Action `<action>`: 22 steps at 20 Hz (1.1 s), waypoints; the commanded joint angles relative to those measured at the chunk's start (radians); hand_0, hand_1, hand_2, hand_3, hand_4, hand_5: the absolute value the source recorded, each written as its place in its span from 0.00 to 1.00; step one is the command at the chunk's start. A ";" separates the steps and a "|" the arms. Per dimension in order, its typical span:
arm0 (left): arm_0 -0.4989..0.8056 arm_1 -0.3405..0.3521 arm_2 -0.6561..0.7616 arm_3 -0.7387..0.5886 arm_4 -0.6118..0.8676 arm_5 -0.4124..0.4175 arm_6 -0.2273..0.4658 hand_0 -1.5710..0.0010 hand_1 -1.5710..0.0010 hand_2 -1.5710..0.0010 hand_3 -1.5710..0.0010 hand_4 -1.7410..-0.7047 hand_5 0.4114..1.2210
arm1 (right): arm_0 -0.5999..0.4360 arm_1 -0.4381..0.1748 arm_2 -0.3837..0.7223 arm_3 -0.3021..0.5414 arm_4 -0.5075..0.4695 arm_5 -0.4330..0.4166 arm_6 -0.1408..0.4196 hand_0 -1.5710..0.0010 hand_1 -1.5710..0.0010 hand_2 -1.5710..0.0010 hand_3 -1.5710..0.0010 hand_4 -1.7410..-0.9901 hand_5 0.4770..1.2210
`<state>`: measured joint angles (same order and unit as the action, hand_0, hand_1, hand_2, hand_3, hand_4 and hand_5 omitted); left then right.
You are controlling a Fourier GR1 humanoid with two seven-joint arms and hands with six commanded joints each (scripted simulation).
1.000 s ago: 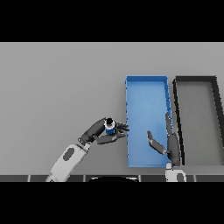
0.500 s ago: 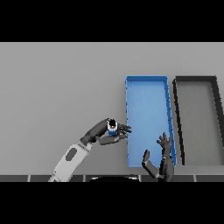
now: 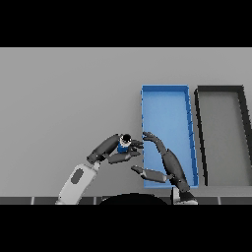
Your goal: Pick up the blue pipe and place it into the blue bin.
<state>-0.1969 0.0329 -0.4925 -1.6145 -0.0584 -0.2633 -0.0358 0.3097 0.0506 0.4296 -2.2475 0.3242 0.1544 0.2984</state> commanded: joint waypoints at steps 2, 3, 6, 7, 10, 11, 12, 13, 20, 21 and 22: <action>-0.020 -0.007 0.021 0.004 0.001 -0.004 0.002 0.00 0.00 0.00 0.00 0.26 1.00 | -0.097 0.009 0.024 -0.001 0.014 0.027 0.064 1.00 1.00 0.97 1.00 0.59 0.11; -0.020 -0.016 0.020 0.016 -0.007 -0.008 -0.005 0.00 0.00 0.00 0.00 0.26 1.00 | -0.140 0.019 0.026 0.006 0.008 0.043 0.107 1.00 1.00 0.97 1.00 0.58 0.11; -0.020 -0.013 0.042 0.021 -0.001 -0.035 -0.031 0.00 0.00 0.00 0.00 0.27 1.00 | -0.235 0.046 0.039 0.041 -0.013 0.086 0.176 1.00 1.00 0.97 1.00 0.61 0.10; -0.023 -0.017 0.052 0.020 0.010 -0.043 -0.028 0.00 0.00 0.00 0.00 0.27 1.00 | -0.282 0.051 0.028 0.060 -0.018 0.099 0.191 1.00 1.00 0.97 1.00 0.63 0.10; -0.025 -0.035 0.058 0.025 0.022 -0.071 -0.002 0.00 0.00 0.00 0.00 0.26 1.00 | -0.399 0.065 0.007 0.115 -0.023 0.127 0.251 1.00 0.99 0.96 1.00 0.68 0.09; -0.031 -0.036 0.066 0.036 0.026 -0.082 0.009 0.00 0.00 0.00 0.00 0.26 1.00 | -0.430 0.068 0.002 0.127 -0.026 0.137 0.272 0.99 0.99 0.96 1.00 0.69 0.08; -0.016 -0.035 0.063 0.028 0.015 -0.083 0.001 0.00 0.00 0.00 0.00 0.26 1.00 | -0.458 0.073 -0.005 0.139 -0.032 0.145 0.287 0.99 0.99 0.95 1.00 0.71 0.08; -0.011 -0.038 0.063 0.022 0.006 -0.082 0.002 0.00 0.00 0.00 0.00 0.26 1.00 | -0.491 0.078 -0.026 0.149 -0.047 0.152 0.299 0.99 0.98 0.95 1.00 0.73 0.07; -0.002 -0.058 0.084 0.019 -0.027 -0.099 0.036 0.00 0.00 0.00 0.00 0.17 1.00 | -0.611 0.089 -0.057 0.209 -0.091 0.193 0.312 0.68 0.66 0.66 0.74 0.55 0.02; -0.004 -0.052 0.086 0.016 -0.036 -0.098 0.037 0.00 0.00 0.00 0.00 0.14 1.00 | -0.613 0.095 -0.053 0.211 -0.099 0.197 0.312 0.55 0.55 0.53 0.62 0.45 0.03; 0.004 -0.048 0.085 0.009 -0.044 -0.099 0.043 0.00 0.00 0.00 0.00 0.11 1.00 | -0.621 0.096 -0.058 0.215 -0.099 0.196 0.312 0.44 0.44 0.42 0.51 0.37 0.05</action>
<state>-0.1924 -0.0145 -0.4081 -1.6052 -0.1023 -0.3651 0.0047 -0.3114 0.1466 0.3710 -2.0327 0.2251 0.3496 0.6101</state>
